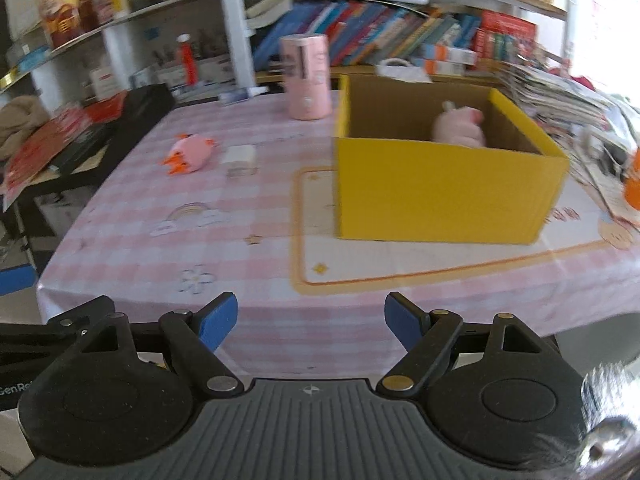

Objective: Organize objects
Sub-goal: 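Move both open tools back toward the pink chick and white plug, then grasp the pink chick plush with the left tool while right grasps the white plug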

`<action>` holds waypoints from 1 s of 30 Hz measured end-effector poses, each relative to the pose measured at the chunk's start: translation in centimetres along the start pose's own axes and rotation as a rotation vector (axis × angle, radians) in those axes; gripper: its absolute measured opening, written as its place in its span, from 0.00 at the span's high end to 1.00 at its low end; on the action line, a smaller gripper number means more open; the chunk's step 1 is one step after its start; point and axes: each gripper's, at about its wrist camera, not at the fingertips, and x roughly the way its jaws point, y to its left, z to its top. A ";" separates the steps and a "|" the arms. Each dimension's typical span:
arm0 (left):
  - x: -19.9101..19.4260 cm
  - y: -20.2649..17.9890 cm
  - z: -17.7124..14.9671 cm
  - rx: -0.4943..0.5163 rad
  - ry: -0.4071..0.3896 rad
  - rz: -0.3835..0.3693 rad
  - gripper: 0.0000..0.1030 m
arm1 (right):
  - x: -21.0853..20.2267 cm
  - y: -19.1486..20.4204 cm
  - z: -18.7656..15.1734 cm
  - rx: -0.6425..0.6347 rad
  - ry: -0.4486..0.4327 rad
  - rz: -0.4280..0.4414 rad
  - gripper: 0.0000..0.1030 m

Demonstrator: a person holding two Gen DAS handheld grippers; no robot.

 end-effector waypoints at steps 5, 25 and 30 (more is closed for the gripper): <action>-0.4 1.8 -0.1 -0.024 -0.017 0.023 0.08 | 0.2 2.3 0.6 -0.048 -0.016 0.027 0.23; 4.5 5.3 2.3 -0.101 0.021 0.031 0.08 | 6.1 5.7 4.5 -0.099 0.006 0.081 0.25; 7.7 6.3 5.0 -0.117 0.018 0.046 0.08 | 9.8 6.1 7.4 -0.121 0.003 0.103 0.36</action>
